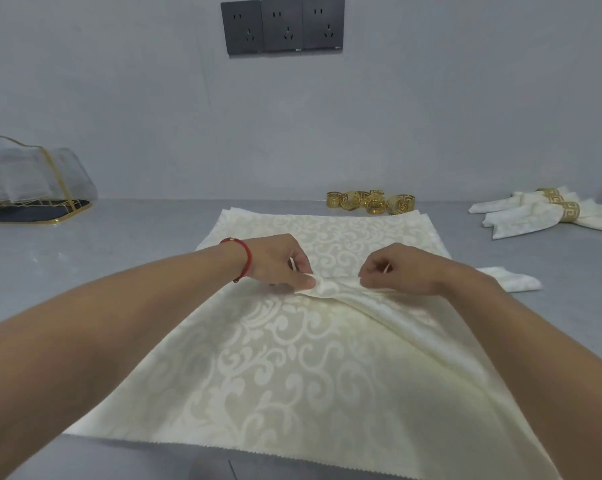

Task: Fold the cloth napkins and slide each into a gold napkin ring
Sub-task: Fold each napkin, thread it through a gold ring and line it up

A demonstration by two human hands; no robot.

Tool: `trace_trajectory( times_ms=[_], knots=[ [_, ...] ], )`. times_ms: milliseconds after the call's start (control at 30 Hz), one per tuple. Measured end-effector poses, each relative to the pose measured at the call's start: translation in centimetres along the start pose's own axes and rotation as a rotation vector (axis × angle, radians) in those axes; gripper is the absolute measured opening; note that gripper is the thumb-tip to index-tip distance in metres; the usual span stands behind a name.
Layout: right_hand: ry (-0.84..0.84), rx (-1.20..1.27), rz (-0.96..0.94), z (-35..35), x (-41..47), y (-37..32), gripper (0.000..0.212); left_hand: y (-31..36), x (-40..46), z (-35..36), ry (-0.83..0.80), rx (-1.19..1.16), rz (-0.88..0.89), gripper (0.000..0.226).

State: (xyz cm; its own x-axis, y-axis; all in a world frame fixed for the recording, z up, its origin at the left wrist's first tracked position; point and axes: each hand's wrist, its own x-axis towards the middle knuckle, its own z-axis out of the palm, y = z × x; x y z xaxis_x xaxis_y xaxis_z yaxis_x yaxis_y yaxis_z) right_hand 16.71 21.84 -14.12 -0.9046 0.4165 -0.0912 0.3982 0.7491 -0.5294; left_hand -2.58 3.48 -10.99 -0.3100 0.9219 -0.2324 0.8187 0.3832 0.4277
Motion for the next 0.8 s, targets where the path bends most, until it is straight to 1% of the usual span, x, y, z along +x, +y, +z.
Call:
trace_trajectory(
  times_ms=[33, 67, 167, 267, 333, 400, 433, 467, 500, 533, 633, 667, 700, 733, 800],
  knots=[
    [-0.031, -0.044, 0.023, -0.5, 0.1, -0.1, 0.021, 0.1, 0.1, 0.2, 0.014, 0.015, -0.004, 0.023],
    [-0.052, -0.084, 0.057, -0.8, 0.3, -0.3, 0.021, 0.3, 0.1, 0.3, 0.026, 0.029, -0.015, 0.025],
    [-0.077, -0.249, 0.13, -0.8, 1.1, -1.4, 0.026, 0.8, 0.5, 0.7, 0.048, 0.052, -0.057, 0.03],
    [-0.071, -0.41, 0.175, -0.8, 1.6, -2.9, 0.023, 1.6, 0.8, 0.8, 0.037, 0.119, -0.102, 0.033],
    [-0.04, -0.541, 0.173, -0.7, 1.2, -4.5, 0.024, 2.3, 0.9, 0.7, 0.021, 0.158, -0.118, 0.03],
    [0.002, -0.742, 0.111, -0.1, 1.1, -5.9, 0.021, 3.0, 0.9, 0.7, 0.008, 0.206, -0.134, 0.027],
    [-0.001, -0.806, 0.088, 0.2, 1.1, -6.5, 0.016, 3.3, 0.9, 0.6, 0.004, 0.219, -0.143, 0.026],
    [-0.015, -0.814, 0.081, 0.3, 1.1, -7.1, 0.013, 3.4, 1.0, 0.6, -0.001, 0.222, -0.15, 0.025],
    [-0.044, -0.768, 0.098, 0.1, 1.1, -7.4, 0.012, 3.4, 1.1, 0.6, -0.008, 0.219, -0.153, 0.024],
    [-0.085, -0.66, 0.125, -0.5, 1.1, -7.5, 0.013, 3.4, 1.2, 0.6, -0.014, 0.215, -0.155, 0.024],
    [-0.257, -0.136, 0.253, -3.2, 0.9, -7.9, 0.029, 3.0, 1.3, 0.7, -0.023, 0.19, -0.149, 0.023],
    [-0.3, 0.035, 0.279, -3.9, 0.7, -7.9, 0.029, 2.9, 1.3, 0.6, -0.025, 0.181, -0.142, 0.023],
    [-0.334, 0.131, 0.269, -4.4, 0.4, -7.9, 0.027, 2.8, 1.3, 0.6, -0.026, 0.174, -0.138, 0.023],
    [-0.374, 0.153, 0.234, -4.8, 0.0, -7.7, 0.027, 2.6, 1.5, 0.6, -0.027, 0.165, -0.132, 0.023],
    [-0.446, 0.09, 0.157, -4.8, -0.3, -7.0, 0.028, 2.3, 1.8, 0.7, -0.035, 0.153, -0.124, 0.024]
  ],
)
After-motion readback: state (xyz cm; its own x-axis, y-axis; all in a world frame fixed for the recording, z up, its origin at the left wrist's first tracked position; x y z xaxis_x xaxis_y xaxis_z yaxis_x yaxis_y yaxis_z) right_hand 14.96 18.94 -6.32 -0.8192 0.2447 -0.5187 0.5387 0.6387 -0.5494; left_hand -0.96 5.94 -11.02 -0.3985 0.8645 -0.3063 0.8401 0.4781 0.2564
